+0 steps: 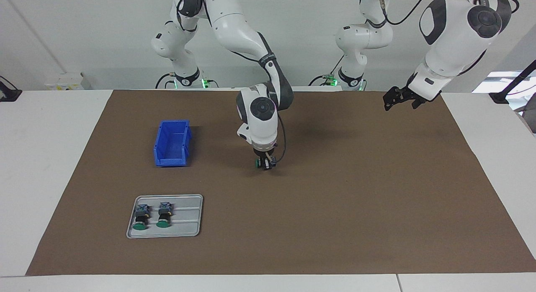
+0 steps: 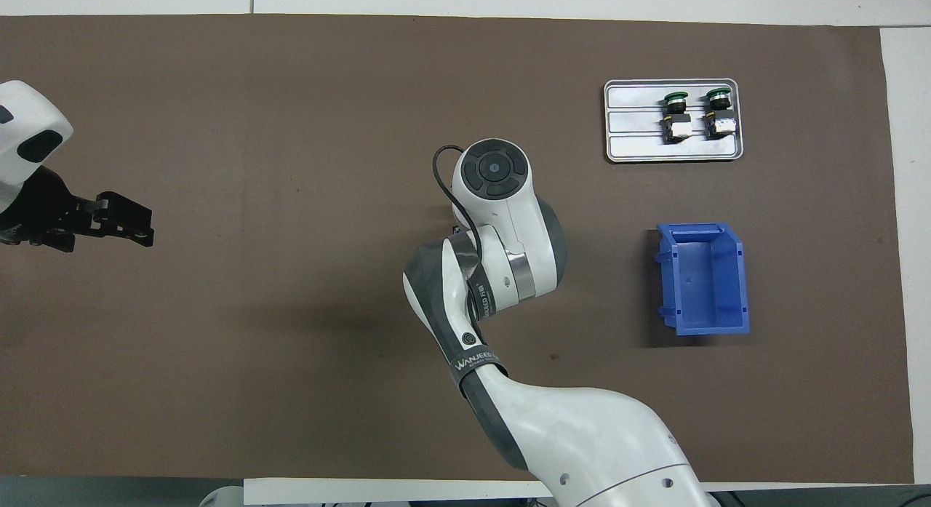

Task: Place and press button with both arms
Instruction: 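Lower the button piece onto the table and release it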

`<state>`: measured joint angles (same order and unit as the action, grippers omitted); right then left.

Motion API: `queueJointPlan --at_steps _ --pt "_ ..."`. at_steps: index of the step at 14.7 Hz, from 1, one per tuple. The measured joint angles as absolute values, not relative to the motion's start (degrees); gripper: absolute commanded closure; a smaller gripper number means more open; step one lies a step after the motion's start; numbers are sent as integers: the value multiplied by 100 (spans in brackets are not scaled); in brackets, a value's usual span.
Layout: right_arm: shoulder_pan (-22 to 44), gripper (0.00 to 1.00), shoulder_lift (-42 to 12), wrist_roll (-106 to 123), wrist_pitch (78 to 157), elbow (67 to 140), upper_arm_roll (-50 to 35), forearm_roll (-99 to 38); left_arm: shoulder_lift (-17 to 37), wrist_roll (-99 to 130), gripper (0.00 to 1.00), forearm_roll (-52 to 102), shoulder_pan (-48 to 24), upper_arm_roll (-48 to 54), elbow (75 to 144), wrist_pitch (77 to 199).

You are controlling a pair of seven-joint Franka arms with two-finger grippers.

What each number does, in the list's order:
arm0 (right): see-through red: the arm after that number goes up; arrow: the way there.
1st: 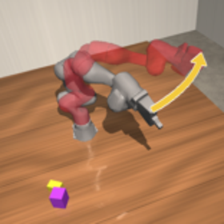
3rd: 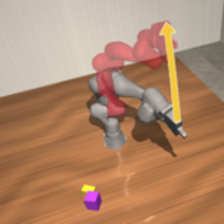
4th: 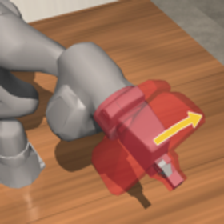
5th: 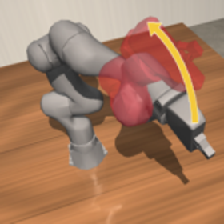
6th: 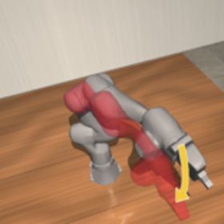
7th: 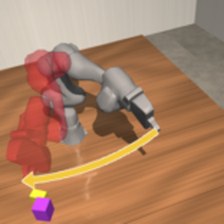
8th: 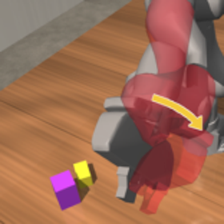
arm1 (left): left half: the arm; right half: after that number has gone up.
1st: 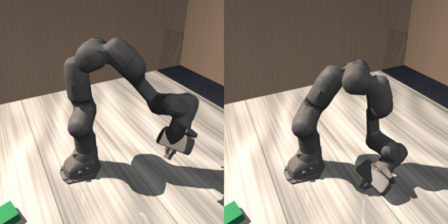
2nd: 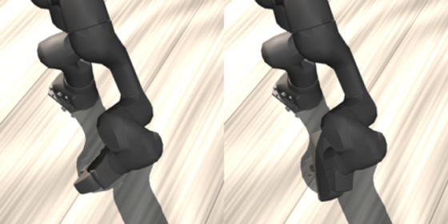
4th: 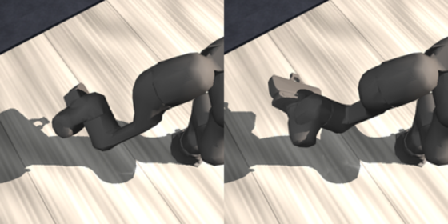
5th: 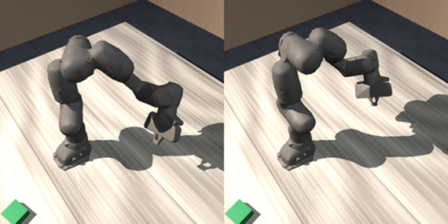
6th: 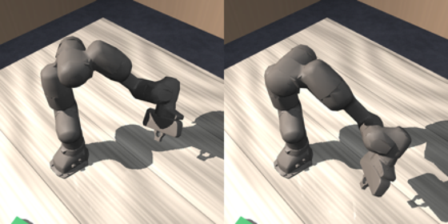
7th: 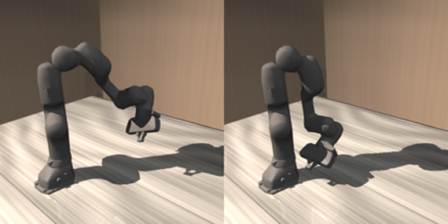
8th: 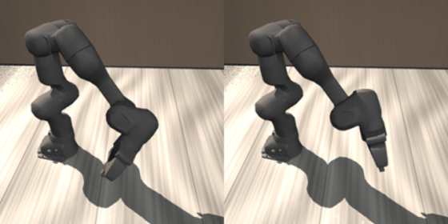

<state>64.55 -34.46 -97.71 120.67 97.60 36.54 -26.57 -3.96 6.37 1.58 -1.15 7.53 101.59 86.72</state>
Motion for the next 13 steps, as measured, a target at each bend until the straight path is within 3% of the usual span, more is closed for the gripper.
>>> queueJointPlan --at_steps 4,8,13 --pt "6477 19 -3445 -9771 12082 9805 3660 -2666 -396 637 0 158 -115 752 10159 8673" --pt "6515 7 -3444 -9666 11823 9808 3816 -2664 -400 637 0 158 -115 753 10160 8674" --pt "6583 2 -3428 -9472 11107 9529 4040 -2327 -401 1489 0 158 -115 755 10160 8702"
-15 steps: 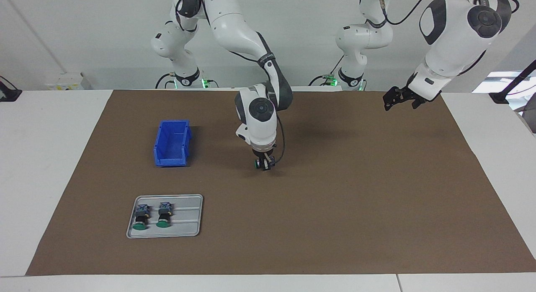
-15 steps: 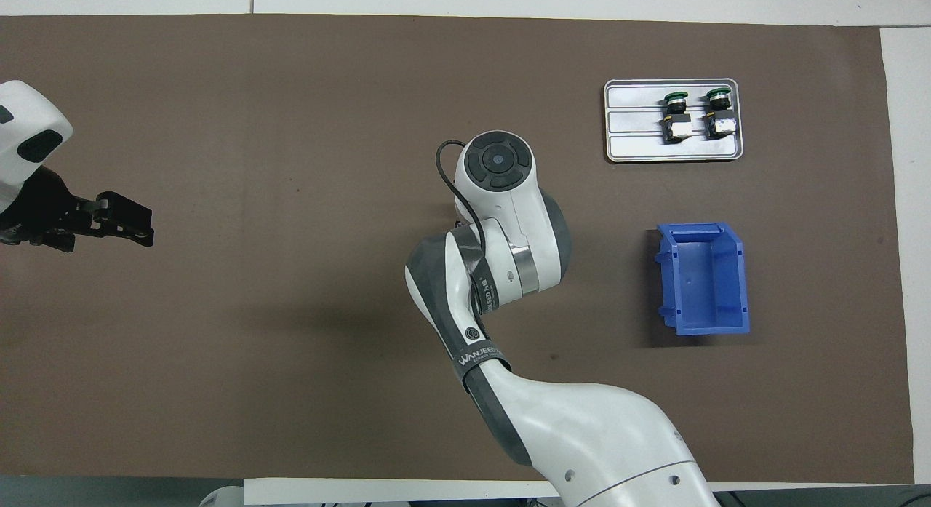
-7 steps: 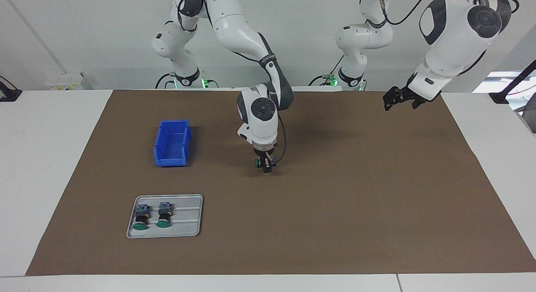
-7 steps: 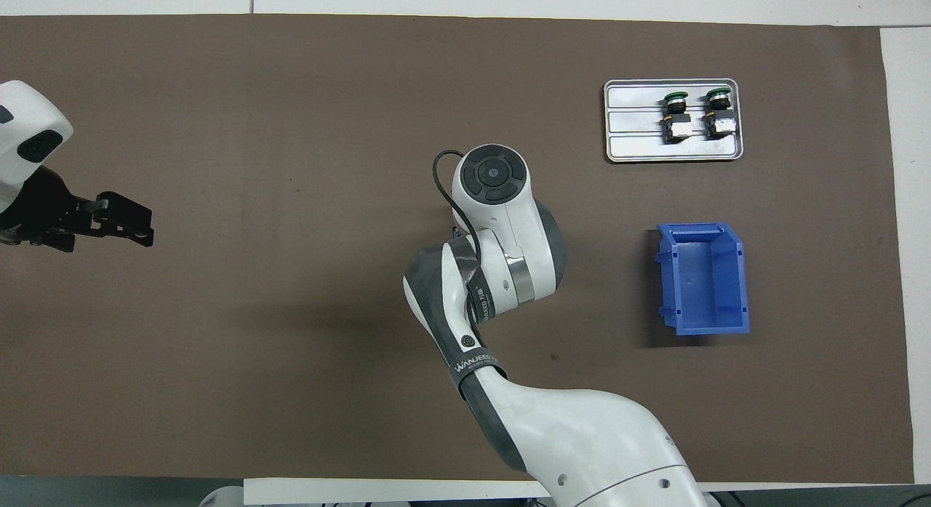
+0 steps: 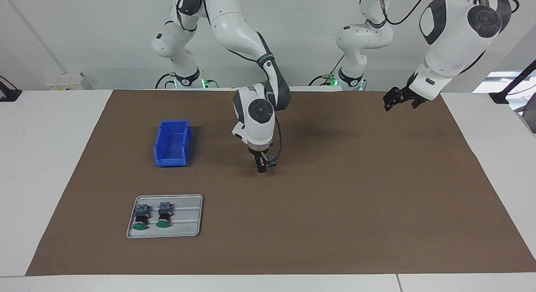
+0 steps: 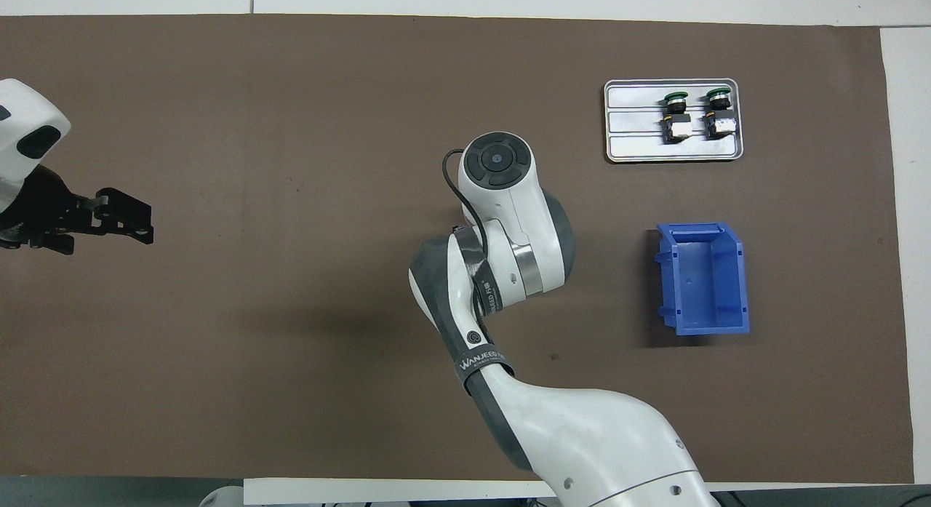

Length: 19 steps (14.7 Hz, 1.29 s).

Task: Place and press button with both arms
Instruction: 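Lower the button piece onto the table and release it, then withdraw the right gripper while the left gripper reaches the button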

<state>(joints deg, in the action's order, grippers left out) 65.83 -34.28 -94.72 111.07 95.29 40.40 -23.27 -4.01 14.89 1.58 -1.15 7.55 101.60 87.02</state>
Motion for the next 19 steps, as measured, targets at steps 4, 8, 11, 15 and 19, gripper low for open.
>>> queueJointPlan --at_steps 4,8,11,15,19 --pt "6606 2 -3297 -8566 10327 9058 4601 -2282 -404 3348 0 370 -119 782 10160 8789" --pt "6583 2 -2810 -6560 10097 9022 5049 -2022 -405 5805 0 440 -291 825 10166 9185" --pt "6468 2 -2543 -5023 9976 9042 5466 -1885 -399 7974 0 641 -358 852 10212 9765" --pt "5917 2 -2363 -2913 9801 9057 5944 -1755 -164 9976 0 722 -1027 871 10197 10062" --pt "5531 2 -2190 -1609 9662 9077 6289 -1659 830 11837 0 640 -2090 890 9501 10239"
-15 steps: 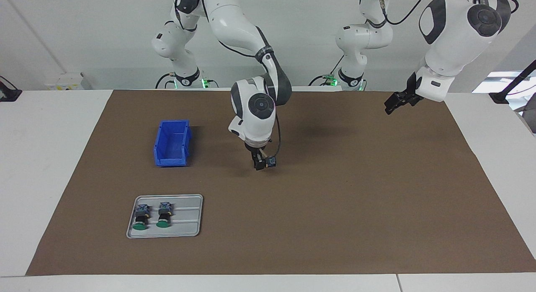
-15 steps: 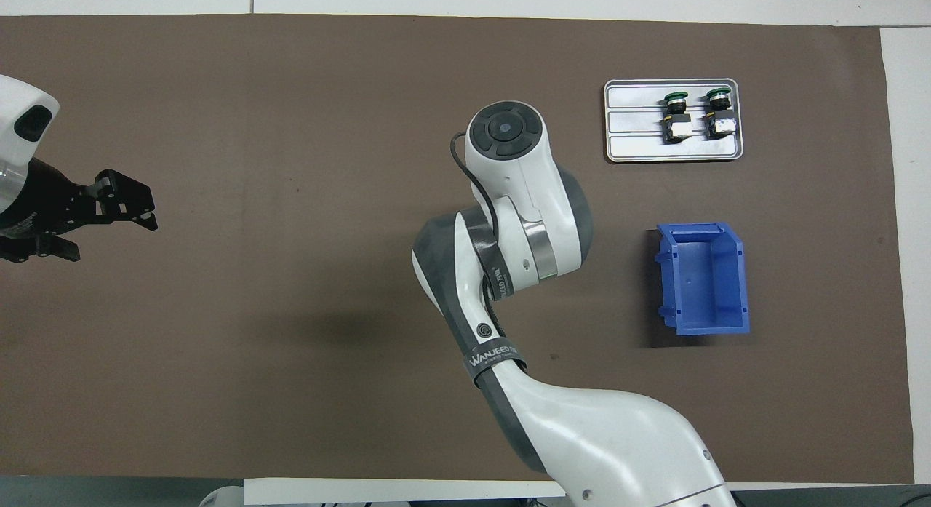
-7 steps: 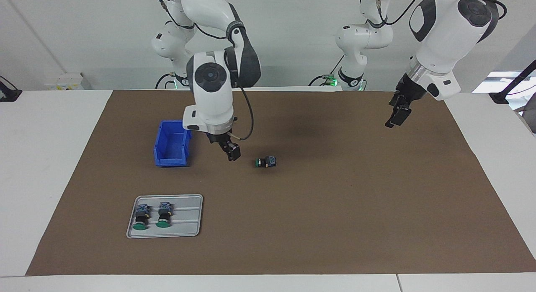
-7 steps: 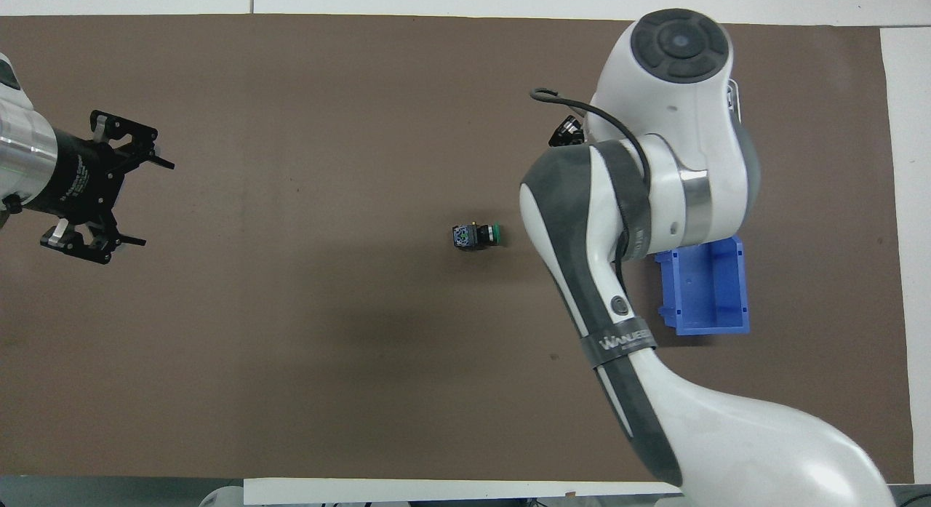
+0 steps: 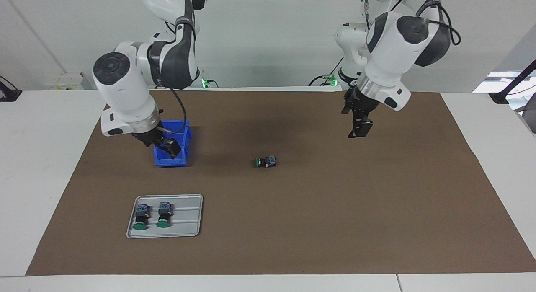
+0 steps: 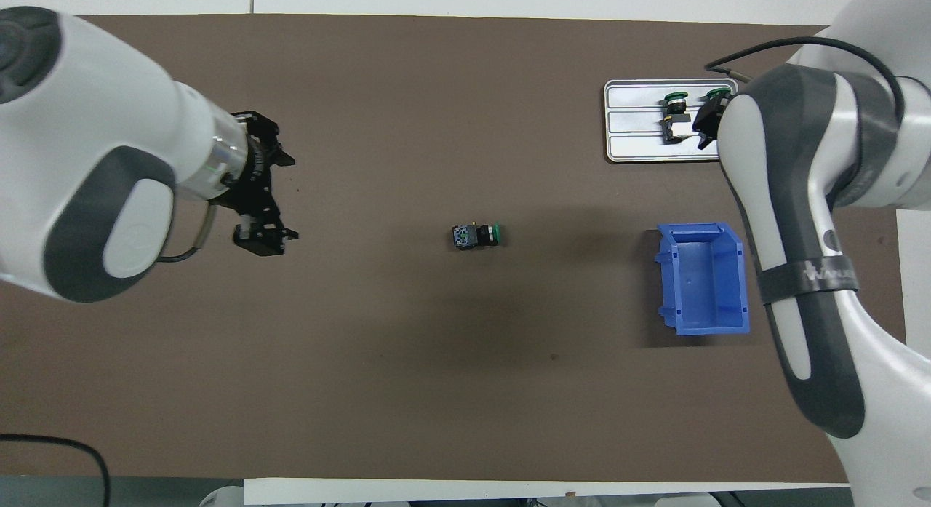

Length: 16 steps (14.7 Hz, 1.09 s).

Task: Place and press button with both arms
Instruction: 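Withdraw the right gripper while the left gripper reaches the button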

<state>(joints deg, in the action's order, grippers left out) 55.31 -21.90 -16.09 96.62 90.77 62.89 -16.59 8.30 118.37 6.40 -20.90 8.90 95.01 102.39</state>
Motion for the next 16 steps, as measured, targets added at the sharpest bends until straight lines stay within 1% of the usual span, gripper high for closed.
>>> queueJointPlan --at_steps 3,6,8,10,12,14,16 --pt "5523 2 -2020 -1235 9563 9082 6510 -1637 1733 12944 0 439 -2804 891 8963 10578" --pt "5533 2 -1756 -1091 9411 9078 6704 -1527 2471 13501 0 306 -3340 884 8823 10991" --pt "5535 2 -1465 -956 9325 9072 6773 -1340 2883 13738 1 247 -3641 877 8796 11352" --pt "5564 2 -1137 -890 9251 9065 6775 -1145 3131 13828 1 177 -3765 872 8757 11707" --pt "5688 2 -882 -821 9236 9063 6762 -1088 3189 13830 1 164 -3768 847 8697 11848" --pt "5984 2 -743 -709 9243 9049 6744 -966 3187 13830 1 164 -3768 823 8652 12002" --pt "6315 2 -727 -708 9271 9020 6733 -885 3198 13830 1 163 -3782 826 8652 12034"
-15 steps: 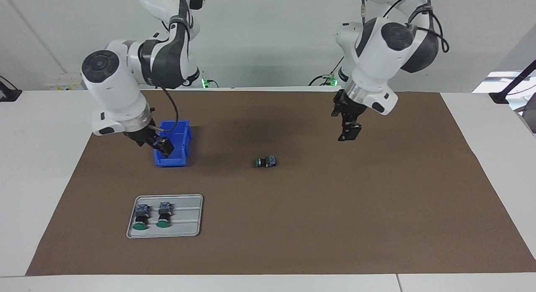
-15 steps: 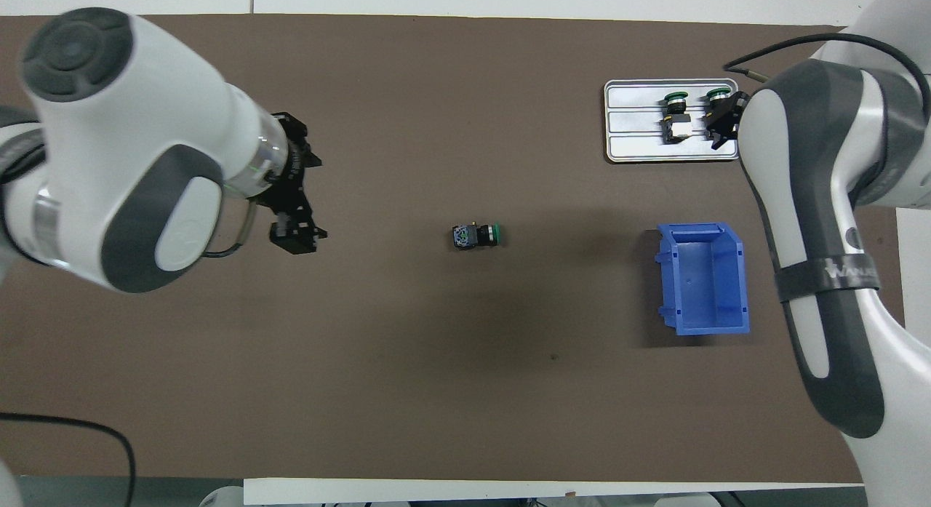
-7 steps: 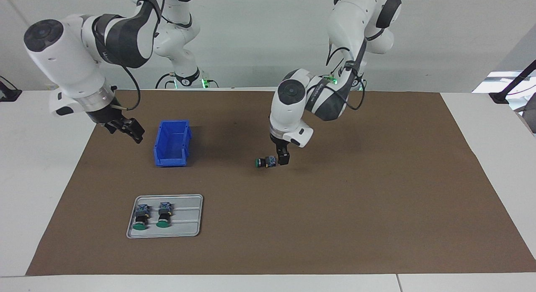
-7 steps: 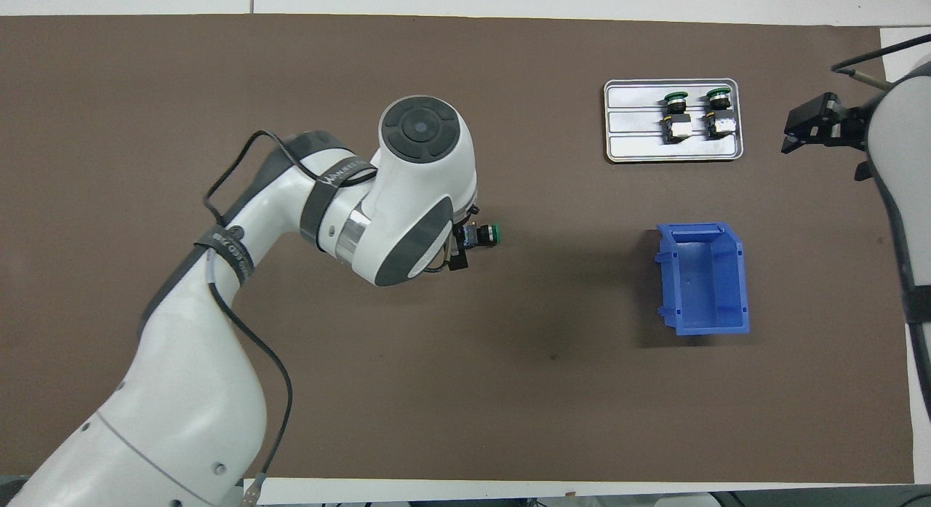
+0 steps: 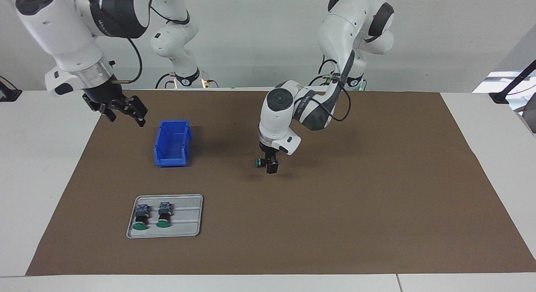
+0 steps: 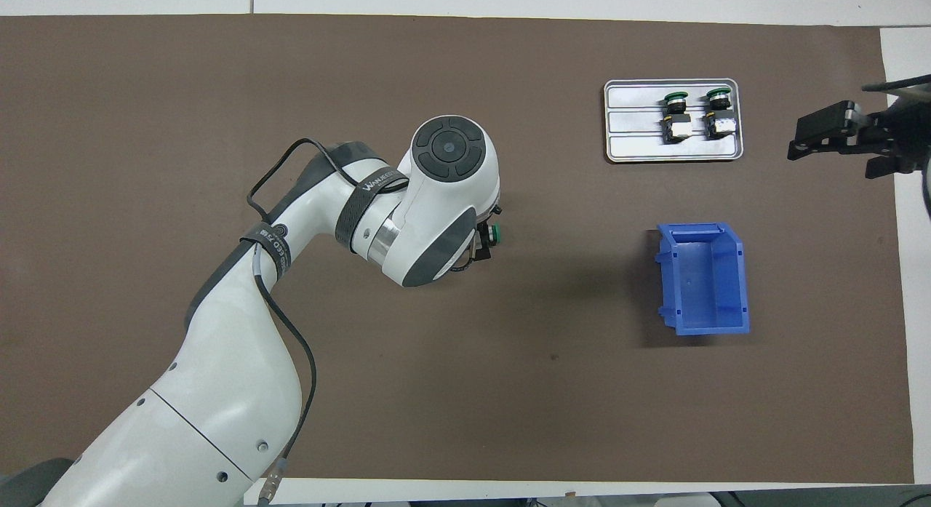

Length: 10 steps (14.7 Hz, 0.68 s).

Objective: Place and press button with both arms

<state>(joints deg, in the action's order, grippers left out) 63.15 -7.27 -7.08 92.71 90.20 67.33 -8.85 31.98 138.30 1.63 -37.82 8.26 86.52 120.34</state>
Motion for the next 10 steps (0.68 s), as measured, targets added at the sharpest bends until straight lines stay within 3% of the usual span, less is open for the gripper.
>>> queueJointPlan --at_steps 3,10 --pt "6445 2 -731 -403 9284 9005 6723 -831 3316 13831 3 145 -3857 833 8668 12073" --pt "6402 2 -712 286 9284 9005 6752 -827 3472 13831 22 139 -3927 840 8774 12324"
